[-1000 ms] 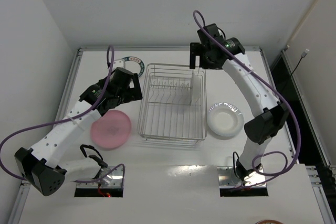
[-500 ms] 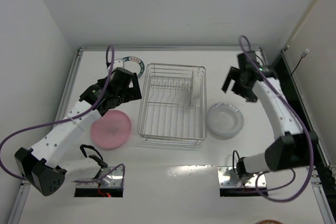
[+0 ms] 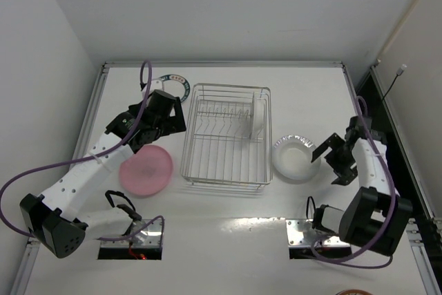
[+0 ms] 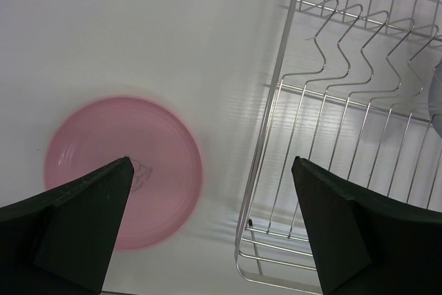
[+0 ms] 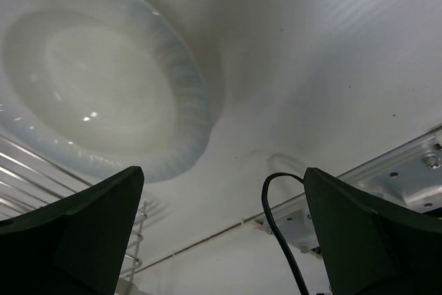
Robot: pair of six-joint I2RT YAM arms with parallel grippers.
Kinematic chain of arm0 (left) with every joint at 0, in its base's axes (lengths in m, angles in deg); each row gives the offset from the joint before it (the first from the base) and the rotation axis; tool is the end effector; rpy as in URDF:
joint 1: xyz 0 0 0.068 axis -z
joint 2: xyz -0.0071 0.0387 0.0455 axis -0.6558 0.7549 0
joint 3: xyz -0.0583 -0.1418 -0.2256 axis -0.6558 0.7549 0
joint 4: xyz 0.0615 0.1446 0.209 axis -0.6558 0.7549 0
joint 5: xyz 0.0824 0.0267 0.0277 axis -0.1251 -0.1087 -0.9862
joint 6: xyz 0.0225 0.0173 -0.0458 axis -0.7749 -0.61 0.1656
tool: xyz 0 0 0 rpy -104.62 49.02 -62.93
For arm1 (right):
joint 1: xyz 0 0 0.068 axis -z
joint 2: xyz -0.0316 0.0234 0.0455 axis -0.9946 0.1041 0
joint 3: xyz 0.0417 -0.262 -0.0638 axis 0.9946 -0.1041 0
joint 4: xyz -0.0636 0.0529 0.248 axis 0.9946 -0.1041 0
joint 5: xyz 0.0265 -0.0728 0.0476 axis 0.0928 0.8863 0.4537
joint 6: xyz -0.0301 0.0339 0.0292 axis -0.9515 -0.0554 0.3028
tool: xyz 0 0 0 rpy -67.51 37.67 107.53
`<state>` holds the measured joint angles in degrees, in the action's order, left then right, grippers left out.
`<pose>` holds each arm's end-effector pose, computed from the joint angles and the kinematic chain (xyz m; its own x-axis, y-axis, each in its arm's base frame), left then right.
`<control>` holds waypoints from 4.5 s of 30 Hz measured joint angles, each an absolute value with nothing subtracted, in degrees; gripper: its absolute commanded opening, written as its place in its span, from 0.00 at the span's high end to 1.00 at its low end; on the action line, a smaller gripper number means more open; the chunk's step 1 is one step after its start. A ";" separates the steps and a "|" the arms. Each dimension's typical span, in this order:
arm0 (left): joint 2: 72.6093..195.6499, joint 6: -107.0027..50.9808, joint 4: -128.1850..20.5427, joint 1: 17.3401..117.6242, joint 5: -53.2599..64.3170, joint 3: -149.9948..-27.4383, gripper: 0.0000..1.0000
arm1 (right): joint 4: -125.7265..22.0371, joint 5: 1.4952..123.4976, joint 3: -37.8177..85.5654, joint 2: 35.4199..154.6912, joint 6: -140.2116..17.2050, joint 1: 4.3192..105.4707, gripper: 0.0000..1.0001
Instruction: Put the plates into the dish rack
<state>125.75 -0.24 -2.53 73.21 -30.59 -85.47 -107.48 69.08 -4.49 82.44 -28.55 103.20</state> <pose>0.2047 -0.1094 0.3472 -0.6096 -0.2784 -0.7422 -0.2368 0.9575 -0.1646 0.1862 -0.0642 0.2195 -0.5011 0.8513 -0.1558 0.8391 0.5220 0.1531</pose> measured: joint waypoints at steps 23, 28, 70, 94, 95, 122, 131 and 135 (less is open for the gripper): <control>126.34 -1.64 -2.57 73.21 -31.09 -85.47 0.00 | -87.72 43.18 -8.36 99.10 -33.18 108.27 1.00; 126.67 -1.66 -2.57 73.21 -31.07 -85.47 0.00 | -96.09 55.02 9.28 95.75 -32.57 107.07 1.00; 127.61 -1.61 -2.57 73.21 -30.61 -85.56 0.00 | -103.91 70.85 2.50 81.02 -24.18 109.78 0.10; 127.87 -1.94 -2.94 73.21 -32.32 -84.91 0.00 | -95.52 73.36 8.18 113.52 -36.29 126.57 0.09; 128.24 -2.05 -2.94 73.21 -32.27 -84.91 0.00 | -94.36 72.18 8.93 115.40 -37.01 126.59 0.09; 135.80 -3.23 -1.20 73.21 -31.40 -90.11 0.00 | -84.70 55.64 15.02 119.77 -44.22 123.59 1.00; 135.78 -3.17 -1.63 73.21 -28.47 -90.09 0.00 | -79.02 57.47 10.17 109.96 -40.11 111.51 1.00; 135.17 -3.17 -1.72 73.21 -27.99 -89.41 0.00 | -75.04 55.50 7.22 109.17 -39.08 110.48 1.00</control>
